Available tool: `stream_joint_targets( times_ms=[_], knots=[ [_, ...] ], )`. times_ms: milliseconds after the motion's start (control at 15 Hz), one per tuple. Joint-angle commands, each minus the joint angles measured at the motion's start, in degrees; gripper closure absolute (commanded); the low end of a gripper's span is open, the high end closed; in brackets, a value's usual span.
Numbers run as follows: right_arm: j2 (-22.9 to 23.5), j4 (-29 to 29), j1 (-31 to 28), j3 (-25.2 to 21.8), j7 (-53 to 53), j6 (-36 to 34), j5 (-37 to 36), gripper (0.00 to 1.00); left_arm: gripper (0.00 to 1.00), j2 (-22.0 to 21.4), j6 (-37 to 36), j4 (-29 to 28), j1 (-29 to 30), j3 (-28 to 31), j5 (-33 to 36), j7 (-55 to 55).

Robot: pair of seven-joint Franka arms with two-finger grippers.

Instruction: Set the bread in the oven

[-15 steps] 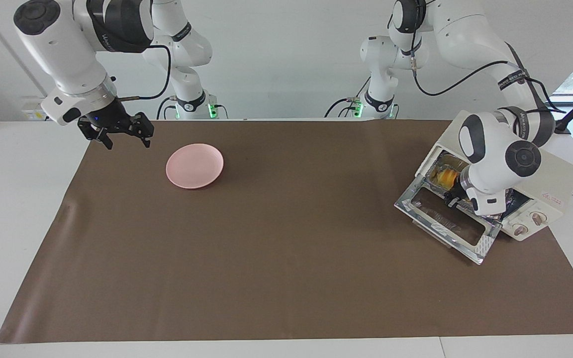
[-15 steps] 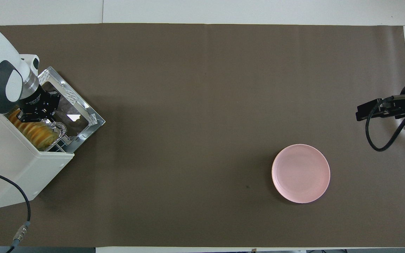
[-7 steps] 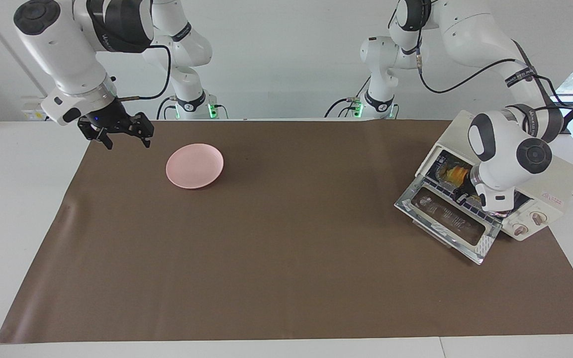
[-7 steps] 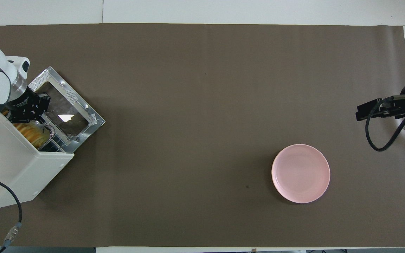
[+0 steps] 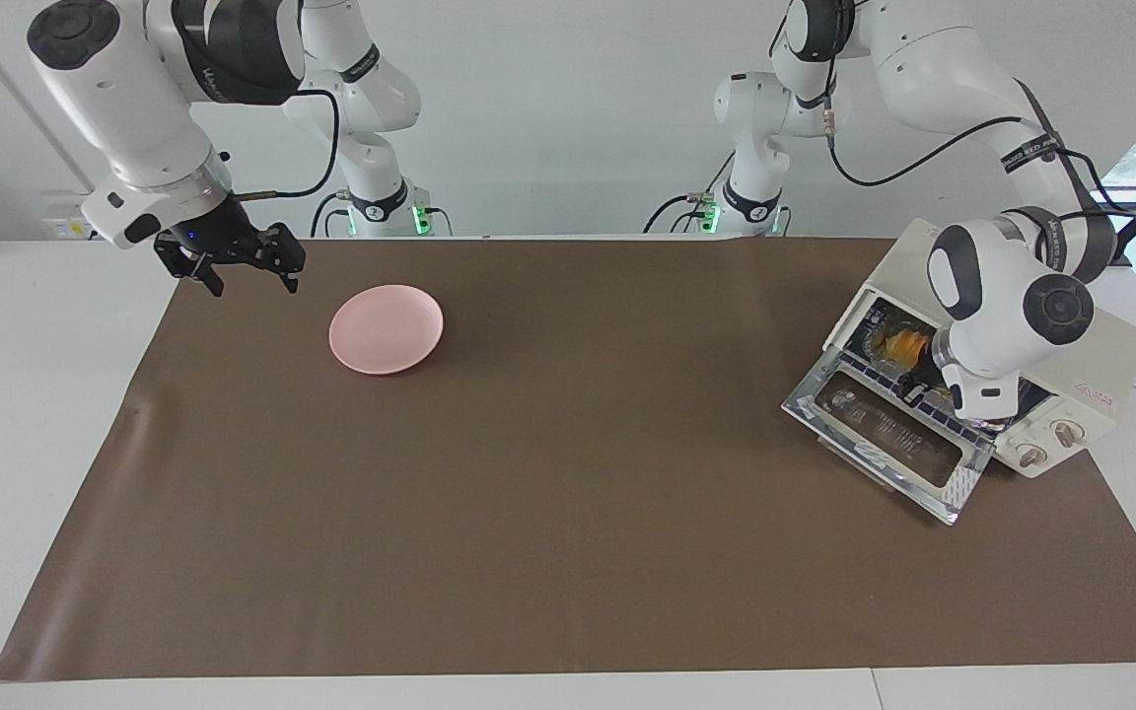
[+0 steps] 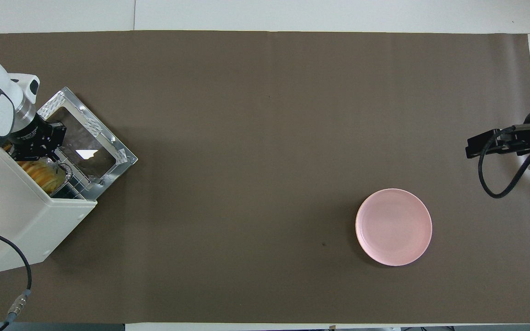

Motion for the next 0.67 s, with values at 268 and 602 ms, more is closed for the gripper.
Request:
stream_joint_targets(
  times_ms=[268,602],
  knots=[
    [-0.4,0.0,-0.7,0.6,-1.1,-0.5,-1.1,0.00,0.00,-1.2,-0.2,5.4,-3.6,0.4,1.5,1.2],
    [-0.4,0.0,-0.7,0.6,-1.1,-0.5,-1.1,0.00,0.00,-3.5,-1.8,9.0,-6.1,0.1,0.6,8.9]
  ],
)
